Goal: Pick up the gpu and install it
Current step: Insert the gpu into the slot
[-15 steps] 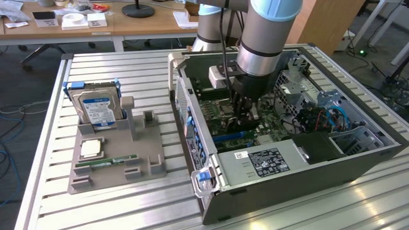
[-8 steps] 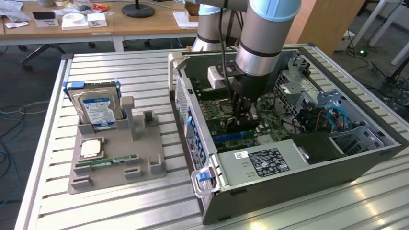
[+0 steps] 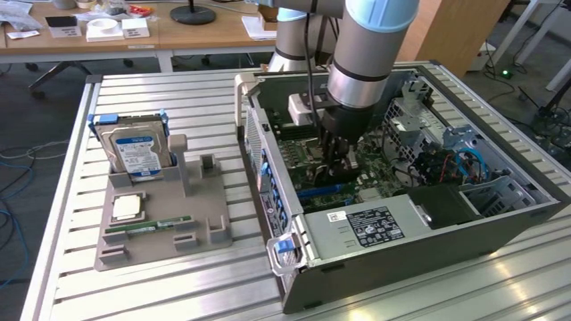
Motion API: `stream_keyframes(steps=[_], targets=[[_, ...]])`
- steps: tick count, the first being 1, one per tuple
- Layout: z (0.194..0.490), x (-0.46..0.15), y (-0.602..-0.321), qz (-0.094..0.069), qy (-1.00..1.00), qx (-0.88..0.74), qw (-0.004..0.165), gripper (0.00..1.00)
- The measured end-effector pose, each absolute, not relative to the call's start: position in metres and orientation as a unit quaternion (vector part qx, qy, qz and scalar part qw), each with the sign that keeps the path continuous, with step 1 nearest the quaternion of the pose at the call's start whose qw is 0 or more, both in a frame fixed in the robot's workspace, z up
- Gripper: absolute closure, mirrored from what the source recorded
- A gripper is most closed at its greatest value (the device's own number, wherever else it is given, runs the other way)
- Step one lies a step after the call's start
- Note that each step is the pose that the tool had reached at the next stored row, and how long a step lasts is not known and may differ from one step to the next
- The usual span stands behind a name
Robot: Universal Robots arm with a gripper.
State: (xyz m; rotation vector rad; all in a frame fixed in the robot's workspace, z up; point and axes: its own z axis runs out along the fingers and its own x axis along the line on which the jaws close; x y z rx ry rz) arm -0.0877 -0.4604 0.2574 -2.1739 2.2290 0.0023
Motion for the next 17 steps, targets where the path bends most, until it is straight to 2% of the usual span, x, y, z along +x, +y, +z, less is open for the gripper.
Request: stream_keyframes(steps=[17], targets=[[0.2476,-0.0893,-0.4604,0.001,0.716,-0.698,0.014,0.74]])
